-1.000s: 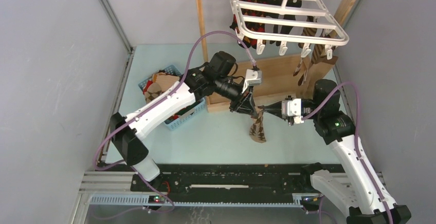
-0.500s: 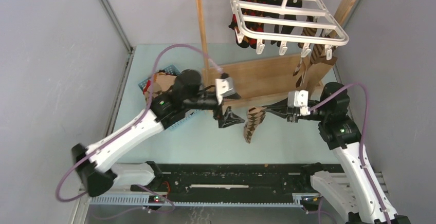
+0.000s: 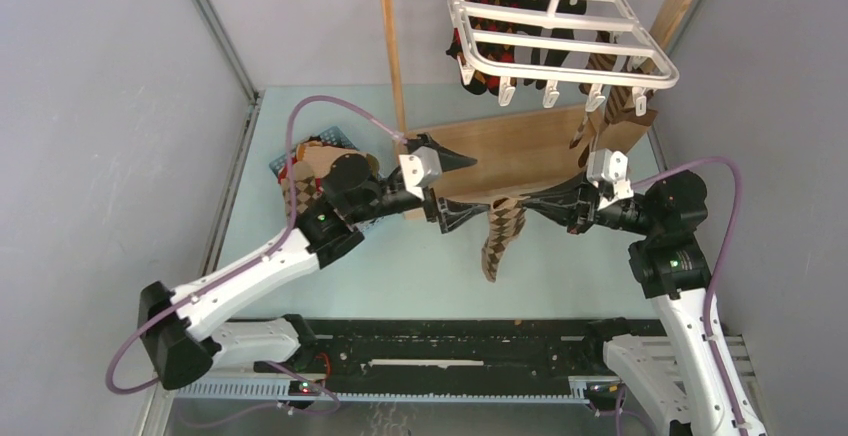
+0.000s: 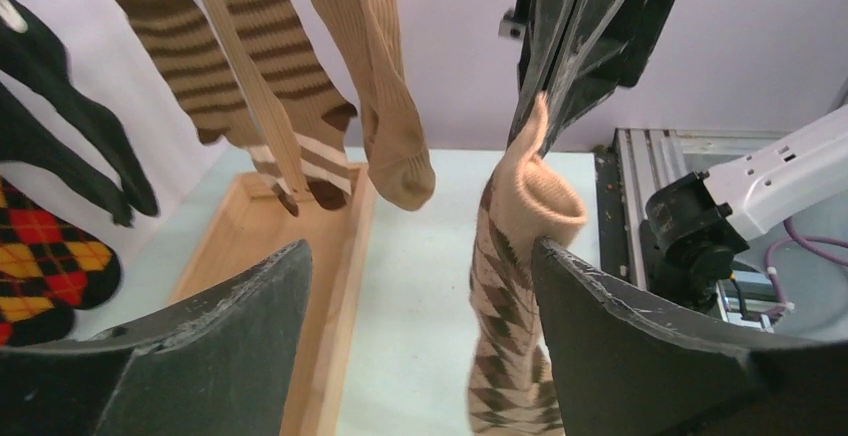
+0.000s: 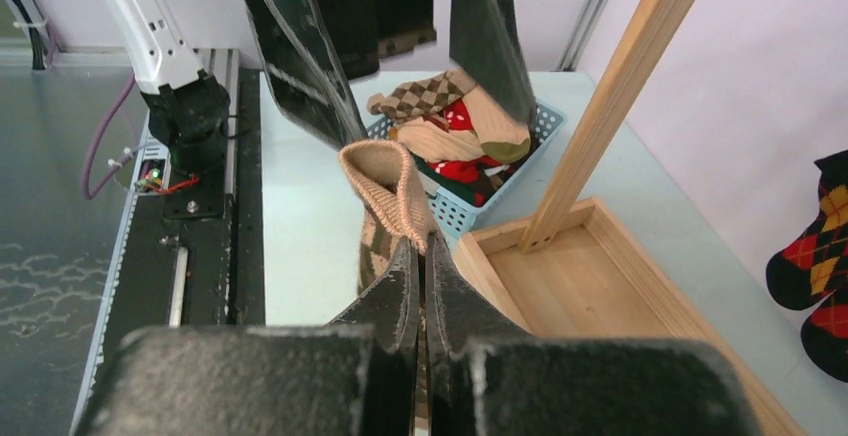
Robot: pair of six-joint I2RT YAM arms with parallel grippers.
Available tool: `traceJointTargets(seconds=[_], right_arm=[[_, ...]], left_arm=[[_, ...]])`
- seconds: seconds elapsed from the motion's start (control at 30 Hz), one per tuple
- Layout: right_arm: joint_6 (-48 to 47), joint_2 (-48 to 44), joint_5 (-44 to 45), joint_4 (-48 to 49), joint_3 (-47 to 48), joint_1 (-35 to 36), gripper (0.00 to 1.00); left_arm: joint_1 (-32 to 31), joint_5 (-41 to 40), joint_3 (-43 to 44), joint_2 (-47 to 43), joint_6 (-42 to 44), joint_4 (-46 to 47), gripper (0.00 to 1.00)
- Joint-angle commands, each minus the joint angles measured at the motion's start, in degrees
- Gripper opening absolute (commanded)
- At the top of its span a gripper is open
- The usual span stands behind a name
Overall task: Clip the socks to the hanger
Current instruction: Pick up the sock from the bin.
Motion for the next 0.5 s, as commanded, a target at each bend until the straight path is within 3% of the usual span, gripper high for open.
traceJointTargets(seconds=[0.0,0.17,0.47], right_arm=[[5.61,-0.39,0.48,5.18,-0.2,-0.58,0.0],[6.32,-0.22,1.57,5.25,-0.2,-0.86,0.0],[8.11,0.25,2.84,7.74,-0.2,-1.33,0.0]], left_arm=[[-0.69,2.4,2.46,3.69,-3.98,5.23,0.82],[-0.98,6.23,2.42,5.52,-6.64,7.33,0.76],[-1.07,6.9,-0.84,3.09,-5.81,8.89,0.79]])
